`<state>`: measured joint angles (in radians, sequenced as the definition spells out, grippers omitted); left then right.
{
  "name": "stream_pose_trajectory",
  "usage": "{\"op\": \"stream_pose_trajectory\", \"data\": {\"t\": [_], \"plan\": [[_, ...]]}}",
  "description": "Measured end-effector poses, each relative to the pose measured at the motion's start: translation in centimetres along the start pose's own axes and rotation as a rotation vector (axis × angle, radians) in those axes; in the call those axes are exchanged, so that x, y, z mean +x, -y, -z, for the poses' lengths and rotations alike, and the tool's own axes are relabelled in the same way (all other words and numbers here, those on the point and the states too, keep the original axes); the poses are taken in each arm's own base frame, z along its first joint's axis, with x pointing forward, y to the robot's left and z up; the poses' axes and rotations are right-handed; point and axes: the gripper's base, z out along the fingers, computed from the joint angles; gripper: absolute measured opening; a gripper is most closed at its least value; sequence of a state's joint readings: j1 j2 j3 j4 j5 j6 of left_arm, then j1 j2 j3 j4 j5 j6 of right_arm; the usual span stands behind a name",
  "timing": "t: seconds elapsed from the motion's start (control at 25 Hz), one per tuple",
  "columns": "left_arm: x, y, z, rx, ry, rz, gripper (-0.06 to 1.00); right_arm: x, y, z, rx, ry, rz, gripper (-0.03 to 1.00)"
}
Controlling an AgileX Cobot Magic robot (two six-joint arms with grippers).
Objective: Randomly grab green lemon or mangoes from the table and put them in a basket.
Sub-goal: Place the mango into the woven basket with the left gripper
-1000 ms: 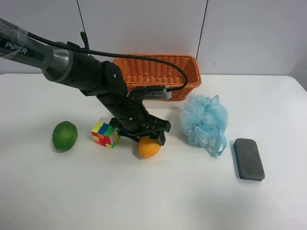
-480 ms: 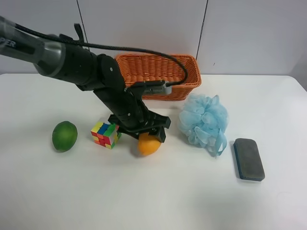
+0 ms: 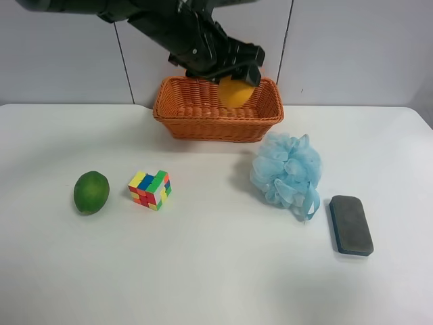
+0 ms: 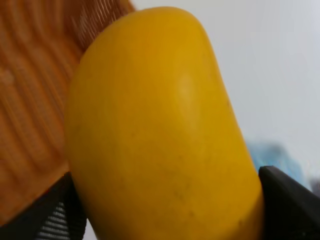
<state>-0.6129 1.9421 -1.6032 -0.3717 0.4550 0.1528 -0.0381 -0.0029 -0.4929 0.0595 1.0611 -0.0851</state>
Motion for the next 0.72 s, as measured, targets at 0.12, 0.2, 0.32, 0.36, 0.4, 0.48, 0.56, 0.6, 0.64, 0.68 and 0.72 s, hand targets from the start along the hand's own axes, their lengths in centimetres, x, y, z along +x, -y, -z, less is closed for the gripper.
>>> {"op": "stream_pose_trajectory", "data": {"t": [0.12,0.2,0.32,0.36,0.4,0.48,0.56,0.6,0.64,0.68,0.72], "plan": [[-2.1,-1.5,-1.4,-0.032,0.063,-0.023,0.66,0.0,0.0,0.0,0.004,0.000,-0.024,0.81],[-2.6,-2.7,-3.1,-0.055,0.072,-0.033,0.66,0.0,0.0,0.0,0.004,0.000,-0.037,0.81],[-3.2,-4.1,-5.4,-0.073,0.094,-0.036,0.66,0.0,0.0,0.0,0.004,0.000,-0.041,0.81],[-3.2,-4.5,-6.2,-0.079,0.099,-0.035,0.66,0.0,0.0,0.0,0.004,0.000,-0.042,0.81],[-3.1,-4.9,-7.1,-0.083,0.103,-0.034,0.66,0.0,0.0,0.0,0.004,0.000,-0.042,0.81],[-2.6,-5.7,-8.7,-0.092,0.097,-0.029,0.66,0.0,0.0,0.0,0.004,0.000,-0.044,0.81],[-2.0,-6.2,-10.0,-0.099,0.098,-0.026,0.66,0.0,0.0,0.0,0.004,0.000,-0.045,0.81],[-1.6,-6.4,-10.6,-0.102,0.090,-0.025,0.66,0.0,0.0,0.0,0.004,0.000,-0.046,0.81],[-1.2,-6.7,-11.1,-0.104,0.079,-0.022,0.66,0.0,0.0,0.0,0.004,0.000,-0.046,0.81],[-0.9,-6.8,-11.5,-0.105,0.069,-0.021,0.66,0.0,0.0,0.0,0.004,0.000,-0.046,0.81],[-0.6,-6.9,-11.8,-0.106,0.058,-0.021,0.66,0.0,0.0,0.0,0.004,0.000,-0.046,0.81]]}}
